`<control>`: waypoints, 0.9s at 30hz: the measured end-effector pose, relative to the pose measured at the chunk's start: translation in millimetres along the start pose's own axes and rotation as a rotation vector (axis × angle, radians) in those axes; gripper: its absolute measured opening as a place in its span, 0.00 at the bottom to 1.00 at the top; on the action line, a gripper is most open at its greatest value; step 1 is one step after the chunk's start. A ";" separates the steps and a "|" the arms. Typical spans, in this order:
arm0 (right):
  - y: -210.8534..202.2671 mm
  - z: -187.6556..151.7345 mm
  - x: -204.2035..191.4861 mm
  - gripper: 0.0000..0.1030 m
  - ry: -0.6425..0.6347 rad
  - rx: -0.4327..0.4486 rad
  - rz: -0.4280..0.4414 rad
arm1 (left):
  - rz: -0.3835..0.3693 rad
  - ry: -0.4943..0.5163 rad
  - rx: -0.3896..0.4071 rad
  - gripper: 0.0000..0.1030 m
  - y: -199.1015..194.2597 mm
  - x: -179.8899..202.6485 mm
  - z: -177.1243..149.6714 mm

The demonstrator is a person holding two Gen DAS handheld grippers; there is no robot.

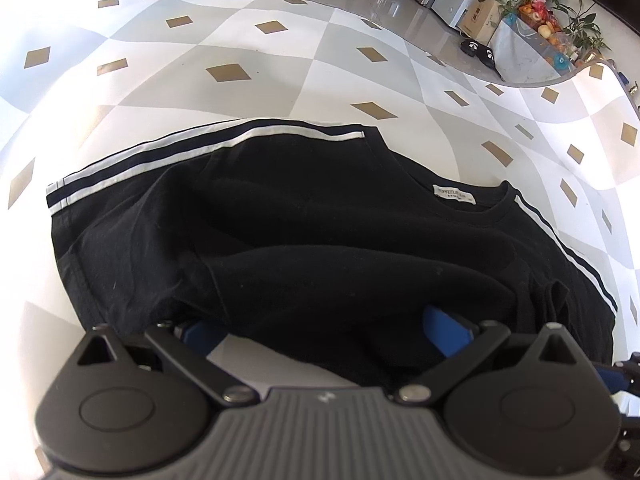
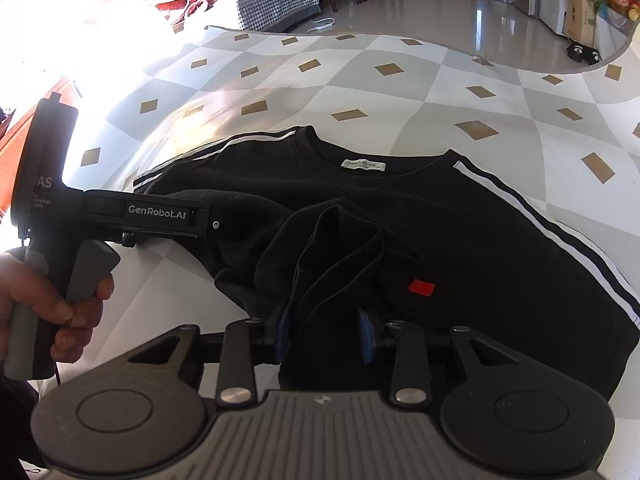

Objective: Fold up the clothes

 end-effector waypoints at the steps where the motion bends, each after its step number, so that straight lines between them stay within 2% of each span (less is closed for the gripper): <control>1: -1.9 0.7 1.4 0.23 0.000 0.010 -0.007 | 0.009 -0.002 0.004 1.00 0.0 -1.6 1.6; 4: -9.3 3.4 7.4 0.17 0.036 0.033 0.008 | 0.034 -0.012 0.016 1.00 -0.5 -7.2 5.4; 10: -16.8 5.6 33.8 0.16 0.113 0.043 -0.059 | 0.078 -0.043 0.021 1.00 0.6 -20.1 7.9; 18: -16.0 1.4 65.7 0.16 0.187 0.015 -0.197 | 0.136 -0.107 0.045 1.00 -2.9 -43.6 14.5; 20: -17.4 -1.1 73.1 0.16 0.228 0.008 -0.198 | 0.147 -0.109 0.047 1.00 -3.2 -45.7 14.2; 22: -24.4 0.4 76.8 0.21 0.274 0.037 -0.150 | 0.155 -0.110 0.043 1.00 -3.7 -45.1 12.7; 25: -41.0 7.3 69.2 0.30 0.248 0.108 -0.142 | 0.153 -0.121 0.042 1.00 -7.8 -43.2 10.6; 27: -52.3 11.9 57.1 0.31 0.192 0.161 -0.131 | 0.141 -0.127 0.058 1.00 -15.1 -40.5 9.7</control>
Point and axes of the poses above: each gripper's, at about its wrist camera, not at the fingertips, and y roughly the way its jaws point, x to its right, z to its top, the point moved 7 cm from there along y, roughly the way its jaws point, and after that the axes turned 13 degrees about -x, right-handed, at the moved point
